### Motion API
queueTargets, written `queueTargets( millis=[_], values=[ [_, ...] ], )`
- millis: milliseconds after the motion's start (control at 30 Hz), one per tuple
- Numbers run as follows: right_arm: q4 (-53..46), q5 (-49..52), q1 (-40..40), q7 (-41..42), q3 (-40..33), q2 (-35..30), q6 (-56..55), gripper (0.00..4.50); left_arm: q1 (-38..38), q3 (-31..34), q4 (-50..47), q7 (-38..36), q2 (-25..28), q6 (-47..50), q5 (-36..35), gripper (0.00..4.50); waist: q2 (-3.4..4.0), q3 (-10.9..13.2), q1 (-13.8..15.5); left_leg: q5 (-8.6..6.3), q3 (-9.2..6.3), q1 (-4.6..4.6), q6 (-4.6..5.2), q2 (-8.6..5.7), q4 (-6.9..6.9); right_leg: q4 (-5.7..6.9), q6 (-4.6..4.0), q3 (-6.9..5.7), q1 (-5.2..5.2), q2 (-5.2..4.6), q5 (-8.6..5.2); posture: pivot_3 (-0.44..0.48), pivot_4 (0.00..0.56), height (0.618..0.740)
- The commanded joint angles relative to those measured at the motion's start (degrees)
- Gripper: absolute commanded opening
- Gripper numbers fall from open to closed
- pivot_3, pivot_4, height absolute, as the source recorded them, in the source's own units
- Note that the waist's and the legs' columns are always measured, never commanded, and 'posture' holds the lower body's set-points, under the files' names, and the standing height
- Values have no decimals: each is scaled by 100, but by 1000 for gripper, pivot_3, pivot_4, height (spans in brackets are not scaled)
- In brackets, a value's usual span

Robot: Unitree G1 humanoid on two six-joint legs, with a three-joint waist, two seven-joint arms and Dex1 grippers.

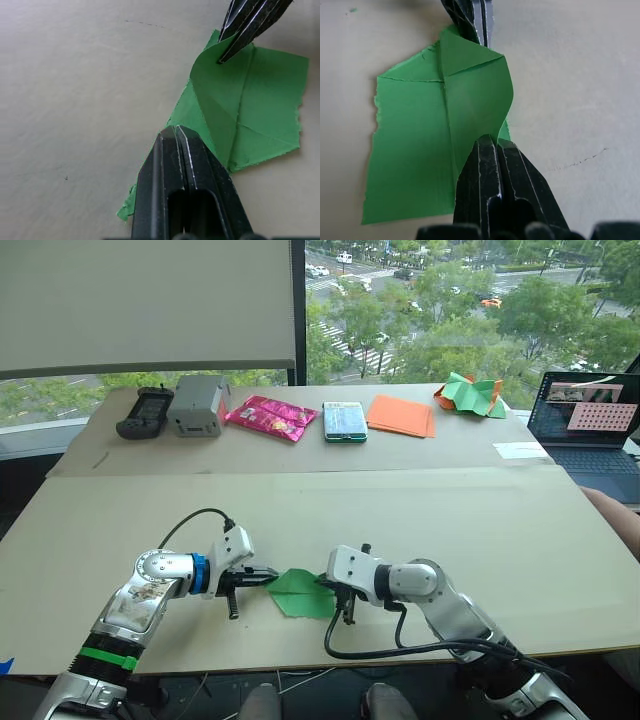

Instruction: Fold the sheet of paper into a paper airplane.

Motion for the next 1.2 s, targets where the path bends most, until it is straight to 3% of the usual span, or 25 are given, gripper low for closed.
queueTargets(
  millis=[33, 233, 600, 867, 1133, 1200],
  values=[
    [41, -30, -138, -46, -7, 51, -27, 0, -100, 297, -643, -113, 210, 269, -352, 60, -2, 1, -3, 0, 0, -1, 0, 0, 0, 3, 0, 0, 0, 0, 0, 0, 150, 706],
    [112, -59, -169, -67, 37, 109, -45, 0, 115, 309, -1143, -280, 417, 563, -629, 60, -1, 1, -9, 0, 0, 7, -1, 0, -1, 4, 0, 0, -10, 0, 0, 0, 150, 706],
    [-12, -43, -189, 2, 46, 96, 21, 0, -98, -47, -222, 9, 10, 59, -81, 60, -2, 1, 9, 0, 0, -3, 0, 0, 1, 4, 0, 0, -21, 0, 0, 0, 150, 706],
    [-18, -69, -212, -33, 57, 147, 29, 0, 26, -398, 53, -21, 23, -185, 321, 60, -2, 0, -3, 1, 0, 0, 1, 0, -1, 11, 0, 0, -20, 1, 0, 0, 150, 706],
    [-620, 459, -295, -82, -329, 521, 72, 2569, 140, -436, 165, -1, -33, -240, 364, 0, 4, -3, -5, 0, 0, 6, 0, 0, -1, 11, 0, 1, -19, 0, 0, 0, 150, 706],
    [-657, 639, -369, -54, -389, 659, -13, 2569, 140, -439, 173, 13, -52, -231, 355, 0, 6, -4, -5, 0, -1, 6, 0, 0, -1, 12, 0, 1, -17, 0, 0, 0, 150, 706]
  ],
)
